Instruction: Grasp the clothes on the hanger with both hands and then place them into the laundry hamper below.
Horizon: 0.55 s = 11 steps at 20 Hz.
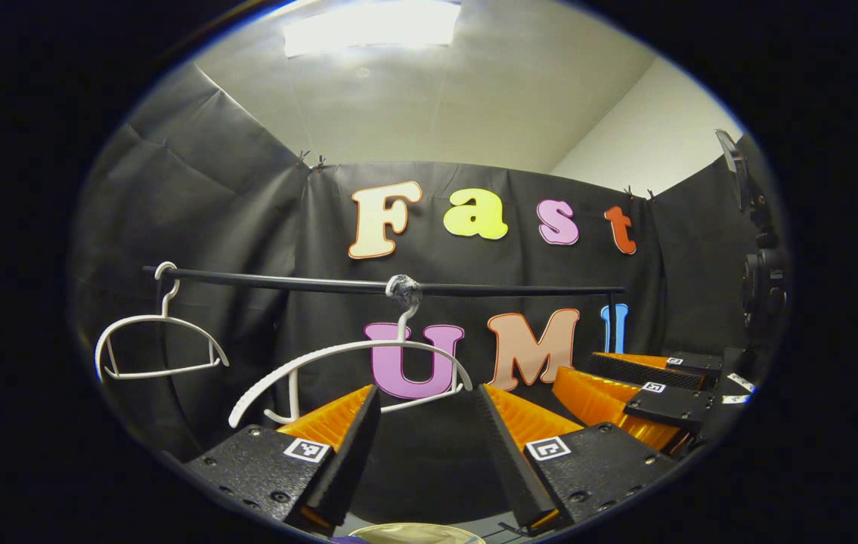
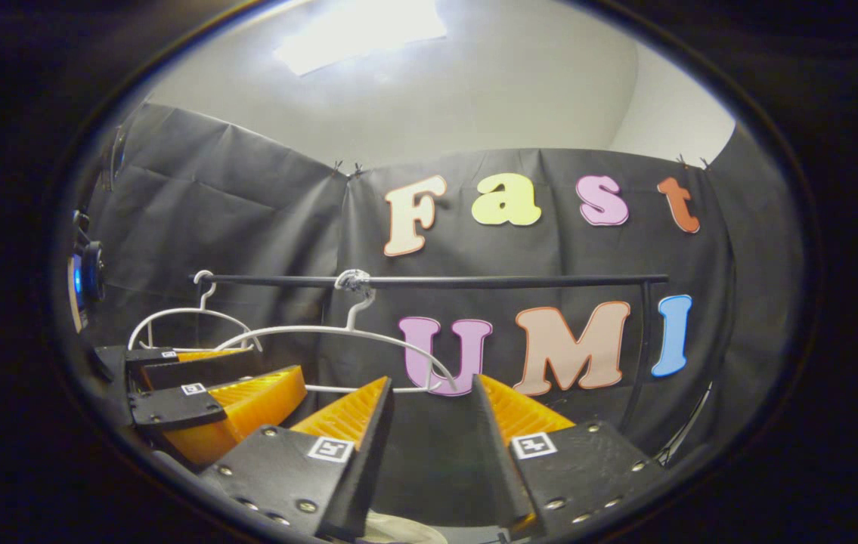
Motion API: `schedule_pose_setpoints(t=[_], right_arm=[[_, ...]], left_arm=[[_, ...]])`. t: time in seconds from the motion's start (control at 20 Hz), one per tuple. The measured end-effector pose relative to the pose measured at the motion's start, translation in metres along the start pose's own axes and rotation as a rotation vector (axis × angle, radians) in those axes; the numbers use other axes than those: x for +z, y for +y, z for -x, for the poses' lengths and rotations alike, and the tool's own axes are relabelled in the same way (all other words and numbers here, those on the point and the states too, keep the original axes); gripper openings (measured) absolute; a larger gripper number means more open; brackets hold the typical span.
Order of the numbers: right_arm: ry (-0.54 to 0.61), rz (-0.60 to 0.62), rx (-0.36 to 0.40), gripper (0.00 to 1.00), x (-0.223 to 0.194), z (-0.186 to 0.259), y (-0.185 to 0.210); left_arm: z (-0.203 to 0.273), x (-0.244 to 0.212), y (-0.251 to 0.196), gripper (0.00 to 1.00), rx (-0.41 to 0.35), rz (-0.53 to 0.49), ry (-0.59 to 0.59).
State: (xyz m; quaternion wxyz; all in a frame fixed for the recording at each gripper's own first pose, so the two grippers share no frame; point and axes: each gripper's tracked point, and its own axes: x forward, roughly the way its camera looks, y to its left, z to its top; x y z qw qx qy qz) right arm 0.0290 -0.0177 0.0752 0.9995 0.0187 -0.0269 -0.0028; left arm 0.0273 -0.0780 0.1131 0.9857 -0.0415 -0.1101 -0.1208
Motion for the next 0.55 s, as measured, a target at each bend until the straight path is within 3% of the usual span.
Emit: schedule_pose_setpoints(t=[0.05, 0.15, 0.25, 0.55], right_arm=[[0.001, -0.002, 0.002, 0.63, -0.0007, 0.0003, -0.0004], [0.006, -0.004, 0.002, 0.80, -0.0015, 0.0007, 0.0002], [0.005, -0.008, 0.002, 0.96, -0.0025, -0.0012, -0.0014], [0.004, -0.006, -0.002, 0.96, -0.0044, -0.0035, -0.0037]], left_arm=[[-0.0010, -0.0017, -0.0011, 0.87, 0.003, -0.004, 0.000], [-0.0015, -0.0020, -0.0002, 0.94, 0.013, -0.011, 0.002], [-0.0016, -0.0025, 0.0005, 0.92, 0.017, -0.010, 0.002], [-0.0046, -0.0074, 0.0021, 0.92, 0.025, -0.003, 0.011]])
